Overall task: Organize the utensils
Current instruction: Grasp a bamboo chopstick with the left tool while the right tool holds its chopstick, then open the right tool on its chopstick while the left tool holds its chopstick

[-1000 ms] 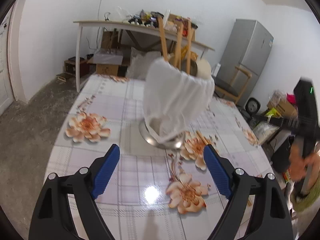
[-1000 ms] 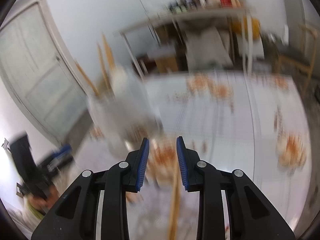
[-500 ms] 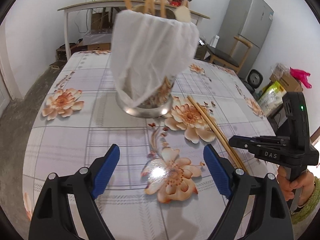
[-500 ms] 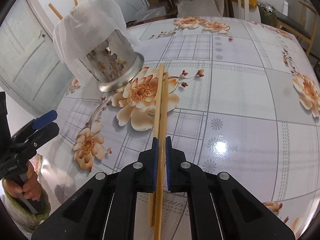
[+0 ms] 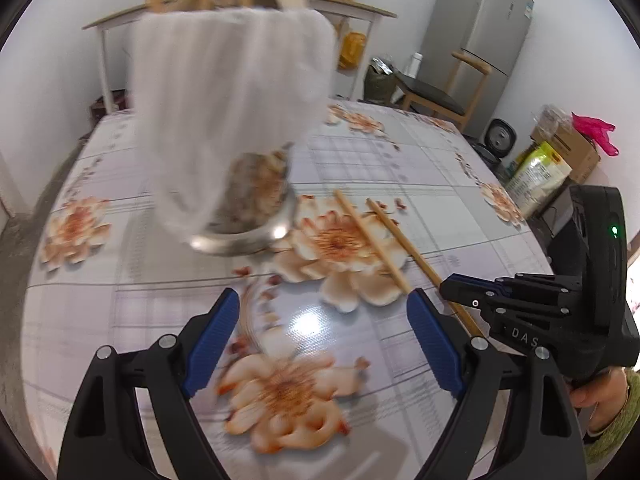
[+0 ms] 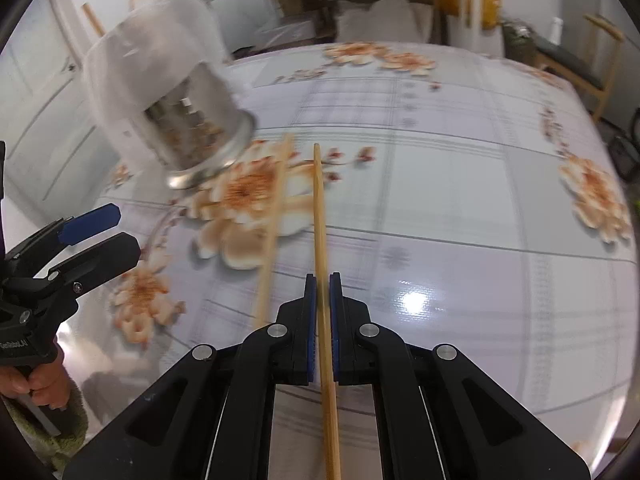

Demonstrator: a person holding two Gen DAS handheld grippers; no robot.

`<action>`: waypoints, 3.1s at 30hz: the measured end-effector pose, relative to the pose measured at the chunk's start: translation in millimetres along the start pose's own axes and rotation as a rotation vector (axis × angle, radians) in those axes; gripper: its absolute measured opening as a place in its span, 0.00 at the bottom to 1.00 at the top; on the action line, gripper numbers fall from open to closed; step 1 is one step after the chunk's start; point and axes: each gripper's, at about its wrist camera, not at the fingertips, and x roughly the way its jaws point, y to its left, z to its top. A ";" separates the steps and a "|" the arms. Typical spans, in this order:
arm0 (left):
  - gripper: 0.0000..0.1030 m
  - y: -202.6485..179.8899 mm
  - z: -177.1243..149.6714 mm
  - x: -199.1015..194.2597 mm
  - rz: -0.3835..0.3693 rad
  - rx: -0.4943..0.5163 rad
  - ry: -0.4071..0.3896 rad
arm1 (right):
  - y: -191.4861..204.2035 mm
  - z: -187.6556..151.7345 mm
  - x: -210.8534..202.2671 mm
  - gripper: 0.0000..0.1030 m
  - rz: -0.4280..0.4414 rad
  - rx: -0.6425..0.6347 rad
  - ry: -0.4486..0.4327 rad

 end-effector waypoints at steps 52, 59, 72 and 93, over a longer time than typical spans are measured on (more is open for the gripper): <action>0.06 -9.6 -47.6 -0.2 0.117 0.004 0.105 | -5.3 -60.1 -32.0 0.04 0.190 0.168 0.036; 0.16 -9.0 -43.5 -0.6 0.045 0.057 0.165 | -7.4 -58.5 -31.2 0.04 0.199 0.170 0.044; 0.17 -22.1 -7.5 28.7 0.088 0.211 0.204 | -6.5 -56.1 -29.9 0.04 0.199 0.157 0.059; 0.07 -14.0 7.9 46.7 0.112 0.195 0.172 | 24.1 6.4 -5.5 0.20 0.104 -0.042 0.076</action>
